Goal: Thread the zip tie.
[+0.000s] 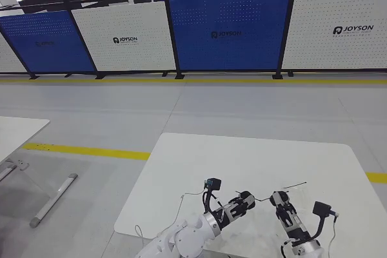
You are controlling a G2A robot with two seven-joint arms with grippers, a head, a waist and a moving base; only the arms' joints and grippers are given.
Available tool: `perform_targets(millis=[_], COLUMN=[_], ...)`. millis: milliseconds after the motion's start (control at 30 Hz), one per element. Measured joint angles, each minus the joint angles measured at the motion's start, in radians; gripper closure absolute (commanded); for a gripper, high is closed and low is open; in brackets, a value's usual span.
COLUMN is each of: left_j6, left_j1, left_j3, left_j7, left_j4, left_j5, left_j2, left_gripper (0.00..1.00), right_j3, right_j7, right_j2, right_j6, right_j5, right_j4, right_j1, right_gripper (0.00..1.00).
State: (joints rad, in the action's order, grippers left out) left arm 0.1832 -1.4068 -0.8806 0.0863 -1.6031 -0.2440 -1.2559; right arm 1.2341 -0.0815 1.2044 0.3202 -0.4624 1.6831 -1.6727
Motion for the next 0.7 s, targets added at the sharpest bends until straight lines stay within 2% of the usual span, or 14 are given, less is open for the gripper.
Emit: perform_targets(millis=[700], left_j6=[0.000], left_j1=[-0.002], left_j3=[0.002], left_j7=[-0.001], left_j4=[-0.001], left_j5=[0.010], left_j2=[-0.001], left_gripper=[1.00], right_j3=[-0.004], right_j7=[-0.002], right_j2=[0.010], right_j6=[-0.003], right_j5=[-0.015], right_j4=[-0.006], right_j1=[0.005], right_gripper=[1.00])
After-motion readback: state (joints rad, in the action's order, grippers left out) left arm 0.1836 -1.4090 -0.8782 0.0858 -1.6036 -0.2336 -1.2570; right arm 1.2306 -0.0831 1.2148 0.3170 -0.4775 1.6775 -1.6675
